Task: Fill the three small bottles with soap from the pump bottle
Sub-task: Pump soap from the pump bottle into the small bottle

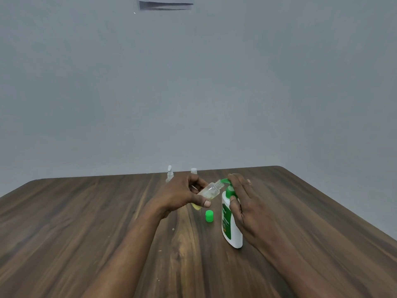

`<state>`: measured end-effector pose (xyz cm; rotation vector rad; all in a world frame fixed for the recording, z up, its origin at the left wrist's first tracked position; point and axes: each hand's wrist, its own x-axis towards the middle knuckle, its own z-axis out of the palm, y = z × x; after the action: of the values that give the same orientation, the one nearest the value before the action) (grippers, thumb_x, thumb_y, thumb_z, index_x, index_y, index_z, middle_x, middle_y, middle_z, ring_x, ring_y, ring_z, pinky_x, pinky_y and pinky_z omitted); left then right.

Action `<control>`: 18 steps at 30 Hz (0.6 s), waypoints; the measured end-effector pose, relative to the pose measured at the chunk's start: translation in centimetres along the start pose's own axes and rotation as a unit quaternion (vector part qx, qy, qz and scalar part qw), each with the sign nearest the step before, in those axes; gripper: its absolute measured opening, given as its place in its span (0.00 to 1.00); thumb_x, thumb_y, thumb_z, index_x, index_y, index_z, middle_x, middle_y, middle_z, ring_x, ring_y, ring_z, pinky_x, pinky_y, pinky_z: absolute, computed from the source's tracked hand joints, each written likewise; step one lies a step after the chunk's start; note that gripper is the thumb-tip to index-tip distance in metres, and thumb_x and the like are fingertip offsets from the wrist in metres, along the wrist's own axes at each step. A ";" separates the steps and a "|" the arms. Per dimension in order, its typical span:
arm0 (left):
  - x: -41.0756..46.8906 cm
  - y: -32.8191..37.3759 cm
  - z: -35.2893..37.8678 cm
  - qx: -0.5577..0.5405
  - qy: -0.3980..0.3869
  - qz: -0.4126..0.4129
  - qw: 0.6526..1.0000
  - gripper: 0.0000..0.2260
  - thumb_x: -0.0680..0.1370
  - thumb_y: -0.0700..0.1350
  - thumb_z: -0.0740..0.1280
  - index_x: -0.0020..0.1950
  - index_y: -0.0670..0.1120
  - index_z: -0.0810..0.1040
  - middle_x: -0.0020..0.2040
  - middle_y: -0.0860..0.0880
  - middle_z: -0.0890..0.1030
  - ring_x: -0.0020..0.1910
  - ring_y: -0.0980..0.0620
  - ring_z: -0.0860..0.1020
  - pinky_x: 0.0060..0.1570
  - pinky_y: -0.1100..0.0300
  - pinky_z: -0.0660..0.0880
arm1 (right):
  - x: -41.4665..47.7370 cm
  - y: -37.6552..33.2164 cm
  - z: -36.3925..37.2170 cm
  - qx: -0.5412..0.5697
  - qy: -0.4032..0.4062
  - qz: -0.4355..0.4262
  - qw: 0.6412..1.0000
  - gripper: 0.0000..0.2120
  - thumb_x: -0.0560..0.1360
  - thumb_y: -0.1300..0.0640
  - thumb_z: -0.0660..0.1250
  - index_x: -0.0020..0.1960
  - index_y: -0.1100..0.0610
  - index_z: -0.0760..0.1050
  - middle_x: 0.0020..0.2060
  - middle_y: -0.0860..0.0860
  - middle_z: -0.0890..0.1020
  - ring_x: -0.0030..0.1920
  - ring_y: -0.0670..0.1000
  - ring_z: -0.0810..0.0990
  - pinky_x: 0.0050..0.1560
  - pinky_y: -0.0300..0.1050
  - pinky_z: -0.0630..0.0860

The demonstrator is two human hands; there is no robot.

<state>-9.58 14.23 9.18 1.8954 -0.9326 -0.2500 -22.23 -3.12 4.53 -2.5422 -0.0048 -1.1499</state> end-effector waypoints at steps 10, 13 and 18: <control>0.1 -0.1 0.1 0.001 0.001 0.005 1.000 0.16 0.64 0.39 0.83 0.49 0.47 0.85 0.41 0.52 0.85 0.43 0.52 0.81 0.51 0.51 0.79 | 0.1 0.1 0.1 -0.012 -0.014 -0.001 1.000 0.23 0.80 0.58 0.57 0.74 0.53 0.61 0.73 0.47 0.65 0.68 0.36 0.51 0.72 0.41 0.57; 0.1 -0.1 0.0 -0.001 -0.001 0.006 1.000 0.16 0.64 0.39 0.83 0.48 0.48 0.85 0.39 0.54 0.84 0.41 0.55 0.81 0.48 0.55 0.78 | 0.1 0.0 0.0 -0.012 -0.014 -0.002 1.000 0.23 0.80 0.58 0.57 0.75 0.52 0.60 0.73 0.47 0.64 0.68 0.35 0.52 0.72 0.41 0.58; 0.1 -0.1 -0.1 0.000 -0.001 0.005 1.000 0.16 0.64 0.40 0.83 0.47 0.50 0.85 0.36 0.57 0.83 0.38 0.60 0.80 0.44 0.61 0.77 | 0.1 0.2 0.0 -0.008 -0.005 0.002 1.000 0.25 0.80 0.58 0.58 0.75 0.52 0.59 0.74 0.47 0.63 0.72 0.41 0.55 0.72 0.41 0.57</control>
<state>-9.40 14.19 9.15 1.8900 -0.9423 -0.2471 -22.21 -3.29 4.55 -2.5615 0.0062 -1.1395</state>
